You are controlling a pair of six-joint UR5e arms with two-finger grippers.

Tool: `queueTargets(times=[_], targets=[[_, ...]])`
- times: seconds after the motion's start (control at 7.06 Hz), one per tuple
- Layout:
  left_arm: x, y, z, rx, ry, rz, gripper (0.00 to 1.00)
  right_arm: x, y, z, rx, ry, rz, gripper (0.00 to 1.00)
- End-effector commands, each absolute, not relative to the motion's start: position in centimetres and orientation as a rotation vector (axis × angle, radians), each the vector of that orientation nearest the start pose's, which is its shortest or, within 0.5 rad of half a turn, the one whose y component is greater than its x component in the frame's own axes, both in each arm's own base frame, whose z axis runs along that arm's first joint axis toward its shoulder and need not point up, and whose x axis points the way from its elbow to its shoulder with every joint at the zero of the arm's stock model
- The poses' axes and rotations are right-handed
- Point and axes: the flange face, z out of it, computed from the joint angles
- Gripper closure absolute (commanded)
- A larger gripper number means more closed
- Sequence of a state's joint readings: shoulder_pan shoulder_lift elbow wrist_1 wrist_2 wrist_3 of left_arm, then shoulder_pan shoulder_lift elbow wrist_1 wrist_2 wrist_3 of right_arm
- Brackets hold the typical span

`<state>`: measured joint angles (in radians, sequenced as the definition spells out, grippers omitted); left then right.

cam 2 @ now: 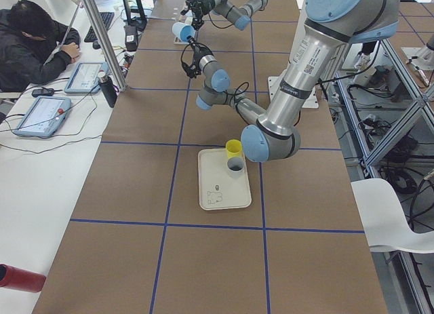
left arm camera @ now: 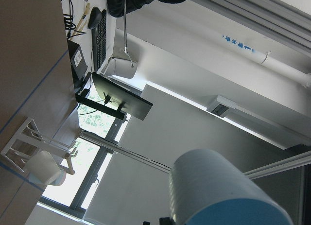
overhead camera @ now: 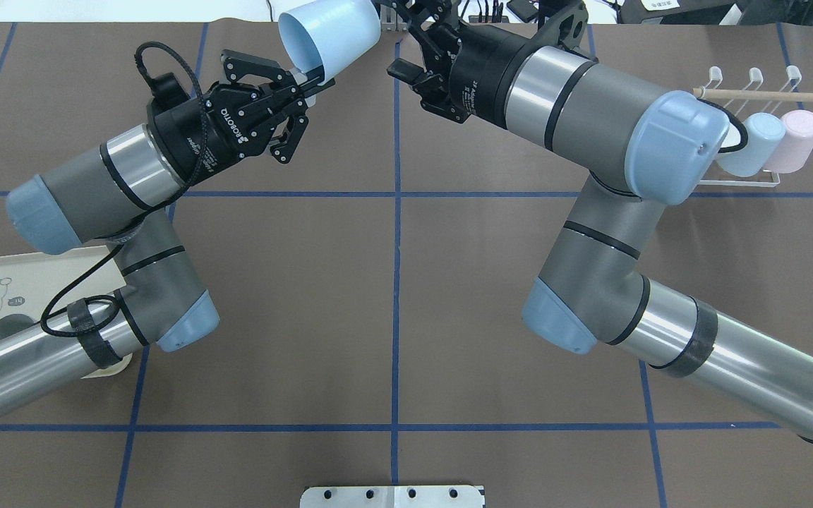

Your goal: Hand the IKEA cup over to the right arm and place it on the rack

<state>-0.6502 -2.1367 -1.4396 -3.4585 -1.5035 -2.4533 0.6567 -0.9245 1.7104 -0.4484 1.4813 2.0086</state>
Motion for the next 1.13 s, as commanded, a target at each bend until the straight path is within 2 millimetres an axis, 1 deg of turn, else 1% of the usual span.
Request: queueTargets(times=[0.0, 0.14, 0.42, 0.57, 0.99], targets=[[39.4, -45.9, 20.1, -0.283, 2.484, -0.779, 1.0, -38.9, -47.8, 10.0, 0.277, -1.967, 0.813, 0.0], [40.0, -45.4, 19.8, -0.296, 2.485, -0.772, 1.0, -38.9, -47.8, 10.0, 0.277, -1.965, 0.814, 0.0], [40.4, -45.0, 19.6, -0.308, 2.485, -0.766, 1.0, -39.2, -47.8, 10.1, 0.274, -1.962, 0.813, 0.0], [40.7, -44.9, 19.2, -0.317, 2.487, -0.76, 1.0, -39.2, -47.7, 10.1, 0.272, -1.964, 0.811, 0.0], [40.9, -44.9, 19.1, -0.316, 2.492, -0.769, 1.0, -39.2, -47.7, 10.1, 0.271, -1.964, 0.81, 0.02]])
